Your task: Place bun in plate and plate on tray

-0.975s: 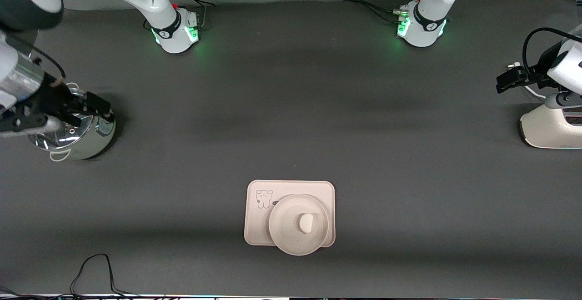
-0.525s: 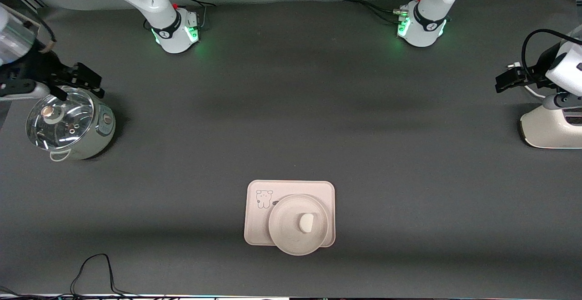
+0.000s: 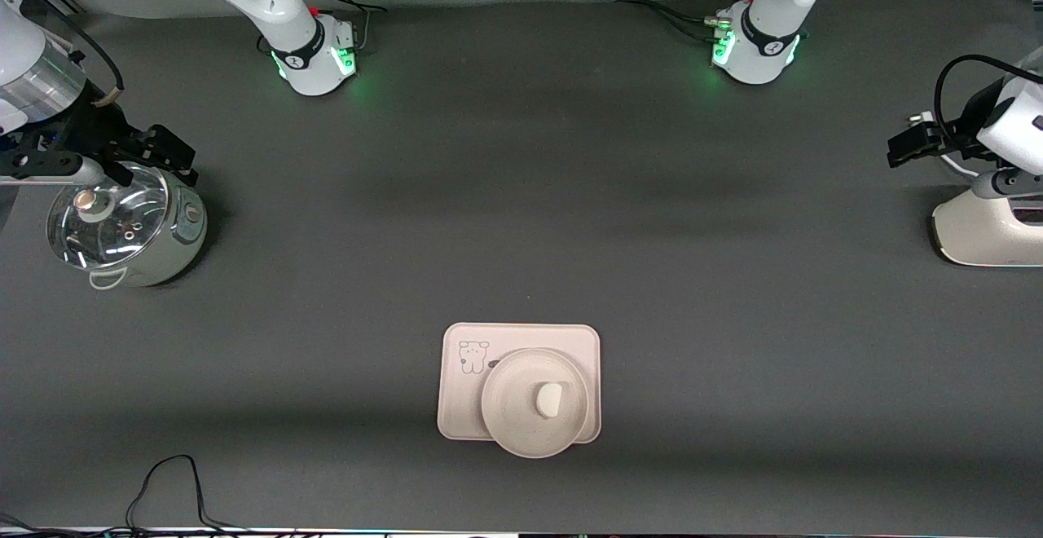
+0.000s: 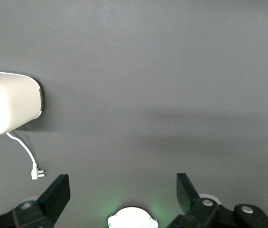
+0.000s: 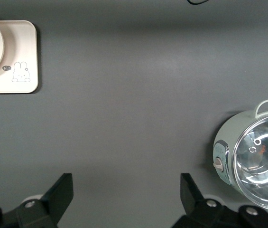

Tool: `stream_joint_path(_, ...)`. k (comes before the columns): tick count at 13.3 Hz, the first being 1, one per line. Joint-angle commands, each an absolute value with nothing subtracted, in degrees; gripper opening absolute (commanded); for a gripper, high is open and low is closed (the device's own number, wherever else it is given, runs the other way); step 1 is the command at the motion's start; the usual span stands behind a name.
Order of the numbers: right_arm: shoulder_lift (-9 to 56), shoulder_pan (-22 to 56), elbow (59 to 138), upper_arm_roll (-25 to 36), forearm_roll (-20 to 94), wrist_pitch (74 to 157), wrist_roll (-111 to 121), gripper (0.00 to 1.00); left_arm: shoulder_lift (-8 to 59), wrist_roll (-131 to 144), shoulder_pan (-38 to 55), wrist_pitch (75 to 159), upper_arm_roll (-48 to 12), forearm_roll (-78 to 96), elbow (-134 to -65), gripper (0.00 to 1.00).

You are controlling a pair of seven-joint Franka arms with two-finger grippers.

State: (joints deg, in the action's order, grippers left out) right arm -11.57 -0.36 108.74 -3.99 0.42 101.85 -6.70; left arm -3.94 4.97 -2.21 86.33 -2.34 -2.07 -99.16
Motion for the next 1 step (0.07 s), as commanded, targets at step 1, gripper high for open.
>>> stream_joint_path(1, -13.0, -0.5, 110.5, -4.7, 1.1, 102.6, -8.1, 1.0, -3.9, 5.4, -1.7, 85.5, -2.1, -3.1, -98.4, 1.0)
